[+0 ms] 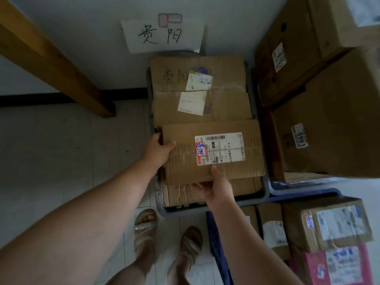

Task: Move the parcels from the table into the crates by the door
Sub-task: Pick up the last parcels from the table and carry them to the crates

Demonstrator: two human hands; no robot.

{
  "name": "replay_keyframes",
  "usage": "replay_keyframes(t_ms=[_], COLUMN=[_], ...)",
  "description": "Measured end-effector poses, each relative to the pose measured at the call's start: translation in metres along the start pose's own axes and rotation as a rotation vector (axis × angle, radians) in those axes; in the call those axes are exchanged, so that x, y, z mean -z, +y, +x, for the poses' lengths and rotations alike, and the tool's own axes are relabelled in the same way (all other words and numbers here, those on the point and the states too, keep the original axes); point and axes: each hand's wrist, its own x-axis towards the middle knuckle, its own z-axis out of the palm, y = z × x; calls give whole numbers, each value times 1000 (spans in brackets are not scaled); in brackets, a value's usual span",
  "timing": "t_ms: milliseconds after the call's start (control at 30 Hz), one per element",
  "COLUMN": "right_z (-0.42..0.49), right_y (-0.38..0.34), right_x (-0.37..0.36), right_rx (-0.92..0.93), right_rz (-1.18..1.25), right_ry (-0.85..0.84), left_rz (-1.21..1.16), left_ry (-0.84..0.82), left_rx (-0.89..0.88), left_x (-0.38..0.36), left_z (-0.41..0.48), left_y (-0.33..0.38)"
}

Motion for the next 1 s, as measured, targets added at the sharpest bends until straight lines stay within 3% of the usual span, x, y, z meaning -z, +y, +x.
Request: replay_keyframes(t_ms=[300,533,1000], right_z=[-22,-102,-337], right_y=[-19,-43,-77], right_x=[-2,-5,-35], right_rx=[-18,49,384], right_rz=[-220,-286,-192], right_ry=[114,221,-13], left_rz=[-12,98,10], left_ry=[-65,29,0], left_rx=[44,48,-214], left_x=[10,35,123], left_z=[-18,-84,-269], left_y=[20,59,182])
